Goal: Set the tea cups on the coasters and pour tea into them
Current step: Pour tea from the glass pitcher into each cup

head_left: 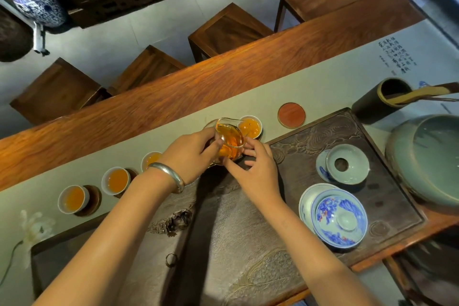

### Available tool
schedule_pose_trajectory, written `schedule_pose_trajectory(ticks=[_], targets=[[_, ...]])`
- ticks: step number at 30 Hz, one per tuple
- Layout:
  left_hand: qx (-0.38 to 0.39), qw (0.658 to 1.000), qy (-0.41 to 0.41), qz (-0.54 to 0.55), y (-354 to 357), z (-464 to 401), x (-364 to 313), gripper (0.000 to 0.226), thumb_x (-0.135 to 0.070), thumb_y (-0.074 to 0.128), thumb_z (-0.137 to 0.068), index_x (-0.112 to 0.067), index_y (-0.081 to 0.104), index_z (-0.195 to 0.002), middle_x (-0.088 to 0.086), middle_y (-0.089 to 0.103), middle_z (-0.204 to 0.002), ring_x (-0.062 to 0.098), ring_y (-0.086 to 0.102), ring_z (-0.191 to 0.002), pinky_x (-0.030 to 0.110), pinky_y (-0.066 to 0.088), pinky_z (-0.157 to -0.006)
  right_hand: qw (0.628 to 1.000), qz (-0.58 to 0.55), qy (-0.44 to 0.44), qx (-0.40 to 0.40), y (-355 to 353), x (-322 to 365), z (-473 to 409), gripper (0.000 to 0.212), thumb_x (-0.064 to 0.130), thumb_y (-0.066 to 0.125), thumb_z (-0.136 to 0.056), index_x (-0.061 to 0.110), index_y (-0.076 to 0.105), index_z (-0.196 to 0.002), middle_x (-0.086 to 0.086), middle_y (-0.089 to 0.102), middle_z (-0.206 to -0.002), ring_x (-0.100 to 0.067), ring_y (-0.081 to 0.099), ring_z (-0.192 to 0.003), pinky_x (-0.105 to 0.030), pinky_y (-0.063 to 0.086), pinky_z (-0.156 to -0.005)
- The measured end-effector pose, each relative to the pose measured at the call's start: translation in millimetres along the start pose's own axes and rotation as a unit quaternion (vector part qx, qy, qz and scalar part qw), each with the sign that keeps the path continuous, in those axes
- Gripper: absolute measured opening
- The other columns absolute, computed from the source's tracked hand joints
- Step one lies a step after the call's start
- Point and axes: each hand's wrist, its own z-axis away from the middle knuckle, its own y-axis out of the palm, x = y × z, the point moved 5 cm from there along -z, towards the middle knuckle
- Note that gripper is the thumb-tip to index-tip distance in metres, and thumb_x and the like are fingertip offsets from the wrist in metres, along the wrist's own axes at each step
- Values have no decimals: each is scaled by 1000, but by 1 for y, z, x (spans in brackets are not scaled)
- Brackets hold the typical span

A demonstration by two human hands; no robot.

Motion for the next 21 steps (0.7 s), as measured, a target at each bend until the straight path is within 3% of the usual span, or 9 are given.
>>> schedule_pose_trajectory(ticks=[2,5,8,12,15,18,21], targets=[[1,1000,-1,21,1,5,2,19,-35,38,-94,-26,52,-86,-3,65,-74,12,61,-69,35,49,-65,1000,8,-9,0,-1,3,1,76,39,81,-72,18,48,-138,7,48,-123,-1,54,-111,-21,50,-89],[1,1000,6,30,2,13,6,17,-34,39,-95,-33,51,-83,-15,61,-73,-8,56,-69,7,38,-57,999,23,-25,0,-2,8,4,75,39,81,-71,22,46,-136,9,46,-123,2,53,-110,-18,49,-88],[-11,999,11,38,1,24,8,16,-34,41,-96,-37,50,-83,-19,59,-77,-17,52,-73,-2,32,-59,998,35,-44,6,-2,13,8,76,40,81,-70,26,46,-136,7,46,-125,1,54,-109,-18,49,-89],[-30,995,10,99,1,41,14,16,-31,43,-95,-35,54,-85,-7,67,-80,1,59,-72,9,42,-64,997,43,-66,20,1,19,16,78,38,83,-70,25,45,-137,7,45,-129,1,54,-110,-16,50,-89],[-40,989,7,145,3,59,21,15,-31,44,-95,-27,57,-88,-3,67,-80,9,62,-75,28,49,-72,994,55,-84,37,6,25,24,80,36,83,-70,26,44,-138,8,43,-130,2,52,-113,-18,50,-91],[-70,983,9,168,3,83,30,14,-30,46,-94,-27,58,-89,-5,65,-81,5,59,-75,22,48,-70,990,70,-110,59,15,34,35,78,34,84,-70,24,45,-137,7,42,-133,-2,53,-114,-23,51,-92],[-102,973,2,209,2,111,41,13,-29,48,-94,-28,60,-87,-6,63,-79,6,59,-75,25,48,-72,983,91,-134,84,29,41,52,78,37,83,-70,25,44,-138,11,39,-130,-2,51,-115,-21,50,-93]])
